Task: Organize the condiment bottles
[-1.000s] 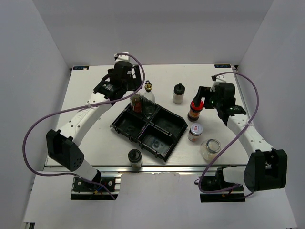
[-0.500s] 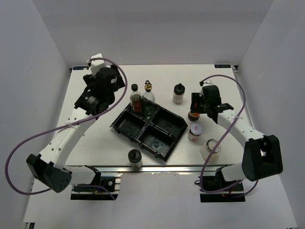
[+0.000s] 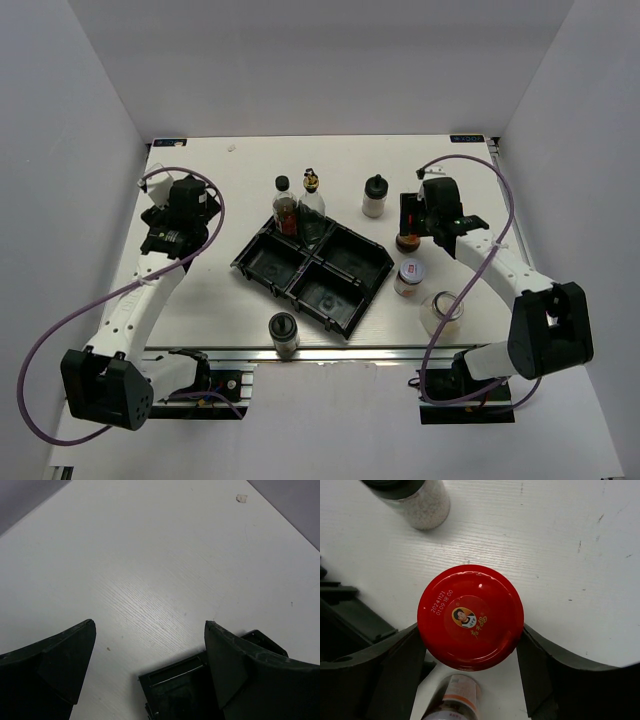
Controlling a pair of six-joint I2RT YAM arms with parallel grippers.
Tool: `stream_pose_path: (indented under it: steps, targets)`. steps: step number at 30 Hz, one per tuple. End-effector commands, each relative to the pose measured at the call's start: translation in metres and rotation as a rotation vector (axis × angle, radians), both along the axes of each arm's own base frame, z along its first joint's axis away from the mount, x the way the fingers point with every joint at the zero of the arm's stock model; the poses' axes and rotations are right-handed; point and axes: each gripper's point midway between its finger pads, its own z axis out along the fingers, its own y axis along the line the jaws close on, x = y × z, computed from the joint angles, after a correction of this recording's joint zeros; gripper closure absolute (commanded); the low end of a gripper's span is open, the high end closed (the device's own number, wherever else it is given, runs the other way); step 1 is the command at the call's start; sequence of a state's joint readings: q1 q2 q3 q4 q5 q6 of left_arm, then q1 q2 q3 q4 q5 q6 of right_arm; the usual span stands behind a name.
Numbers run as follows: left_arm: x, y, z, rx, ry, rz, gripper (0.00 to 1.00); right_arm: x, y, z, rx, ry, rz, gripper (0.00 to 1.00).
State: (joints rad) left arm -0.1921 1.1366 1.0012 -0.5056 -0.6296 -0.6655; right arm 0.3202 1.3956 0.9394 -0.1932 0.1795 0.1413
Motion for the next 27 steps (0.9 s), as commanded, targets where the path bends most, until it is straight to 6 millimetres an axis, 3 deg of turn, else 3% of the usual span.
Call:
stream_pose_path:
  steps: [1,4,12,18,27]
  targets:
    - [0.004,-0.003,0.001,-0.072,-0.069,0.004,0.02,0.017,0.029,0.102,0.074,-0.274,0.110,0.99]
    - [0.006,-0.005,-0.010,-0.086,-0.046,-0.011,0.02,0.008,0.050,0.127,0.080,-0.317,0.203,1.00]
    - [0.009,-0.007,-0.019,-0.086,-0.021,-0.031,0.02,-0.020,0.110,0.159,0.152,-0.360,0.411,1.00]
    - [0.009,-0.009,-0.020,-0.094,-0.035,-0.049,0.02,-0.042,0.158,0.155,0.195,-0.327,0.581,1.00]
    - [0.007,-0.010,-0.026,-0.102,-0.032,-0.062,0.02,-0.049,0.181,0.118,0.218,-0.264,0.645,1.00]
